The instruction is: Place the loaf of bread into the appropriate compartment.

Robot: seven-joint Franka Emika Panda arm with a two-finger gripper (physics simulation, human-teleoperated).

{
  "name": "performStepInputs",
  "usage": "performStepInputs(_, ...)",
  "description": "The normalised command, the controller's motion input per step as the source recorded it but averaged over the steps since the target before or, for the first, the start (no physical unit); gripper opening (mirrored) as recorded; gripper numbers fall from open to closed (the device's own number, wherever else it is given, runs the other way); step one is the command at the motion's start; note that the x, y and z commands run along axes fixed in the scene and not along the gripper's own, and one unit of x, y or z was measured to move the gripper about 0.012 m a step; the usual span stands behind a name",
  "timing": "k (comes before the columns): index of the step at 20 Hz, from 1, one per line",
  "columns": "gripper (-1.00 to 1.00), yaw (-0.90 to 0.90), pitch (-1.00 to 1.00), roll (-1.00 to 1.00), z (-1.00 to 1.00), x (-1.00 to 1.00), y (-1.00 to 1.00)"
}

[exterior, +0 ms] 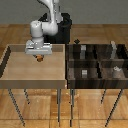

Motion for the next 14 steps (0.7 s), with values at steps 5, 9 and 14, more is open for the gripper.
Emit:
performStepInputs(5,-1.00,0.00,0.00,0.00,0.60,0.00,0.20)
performStepInputs(9,-1.00,0.00,0.00,0.00,0.00,0.00,1.00)
performStepInputs(14,-1.00,0.00,0.00,0.00,0.00,0.00,1.00)
